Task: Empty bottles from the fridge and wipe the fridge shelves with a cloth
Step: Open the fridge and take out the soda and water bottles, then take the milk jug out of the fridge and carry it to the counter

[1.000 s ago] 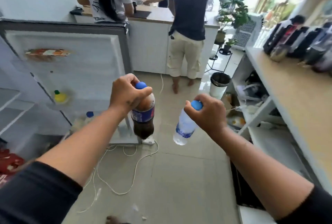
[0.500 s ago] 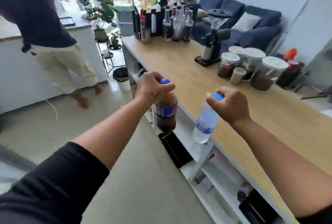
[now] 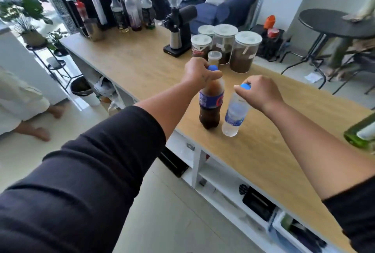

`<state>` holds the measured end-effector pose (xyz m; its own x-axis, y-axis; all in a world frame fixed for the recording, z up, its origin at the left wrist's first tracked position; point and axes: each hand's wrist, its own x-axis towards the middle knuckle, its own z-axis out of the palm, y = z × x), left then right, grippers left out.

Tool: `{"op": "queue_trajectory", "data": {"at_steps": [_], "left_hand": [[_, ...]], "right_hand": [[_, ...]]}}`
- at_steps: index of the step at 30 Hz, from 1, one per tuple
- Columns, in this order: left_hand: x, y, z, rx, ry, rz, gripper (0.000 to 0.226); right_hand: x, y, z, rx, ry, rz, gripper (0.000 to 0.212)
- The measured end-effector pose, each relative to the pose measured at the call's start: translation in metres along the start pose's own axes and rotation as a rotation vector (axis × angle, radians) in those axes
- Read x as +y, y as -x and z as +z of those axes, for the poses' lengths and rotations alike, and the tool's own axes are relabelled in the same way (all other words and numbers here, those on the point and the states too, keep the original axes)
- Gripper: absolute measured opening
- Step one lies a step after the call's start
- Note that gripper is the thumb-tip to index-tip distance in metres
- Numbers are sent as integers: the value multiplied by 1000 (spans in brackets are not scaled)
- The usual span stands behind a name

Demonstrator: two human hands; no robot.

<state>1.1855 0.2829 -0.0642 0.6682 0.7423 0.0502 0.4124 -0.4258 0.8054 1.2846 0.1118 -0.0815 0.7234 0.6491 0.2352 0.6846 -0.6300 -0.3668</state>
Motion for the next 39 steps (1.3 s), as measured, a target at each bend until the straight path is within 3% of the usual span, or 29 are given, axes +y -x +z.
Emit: {"op": "queue_trajectory", "data": {"at_steps": [5, 11, 13, 16, 19, 22, 26, 29, 34, 39], "left_hand": [[13, -3, 19, 13, -12, 28, 23], [16, 4, 10, -52, 132, -75, 27], [12, 8, -1, -85, 210, -98, 25], [-12, 23, -26, -23, 216, -114, 16], [-59, 50, -62, 91, 105, -160, 9], [-124, 101, -121, 277, -66, -268, 25], [-216, 201, -215, 481, -163, -485, 12], [-281, 293, -278, 595, -202, -690, 20], [-370, 496, -390, 849, -213, -1038, 21], [-406, 656, -463, 1068, -254, -1174, 23]], "right_hand": [[6, -3, -5, -45, -18, 52, 39], [2, 2, -15, -97, 15, 153, 48], [-6, 5, -23, 57, 106, 135, 46], [-46, 14, -26, 356, 51, -97, 35], [-118, 32, -13, 440, -87, -321, 31], [-200, 59, 18, 308, -193, -516, 30], [-306, 112, 73, 39, -309, -672, 21], [-380, 162, 109, -139, -337, -776, 21], [-527, 304, 155, -343, -381, -1080, 21], [-630, 441, 171, -454, -399, -1273, 27]]}}
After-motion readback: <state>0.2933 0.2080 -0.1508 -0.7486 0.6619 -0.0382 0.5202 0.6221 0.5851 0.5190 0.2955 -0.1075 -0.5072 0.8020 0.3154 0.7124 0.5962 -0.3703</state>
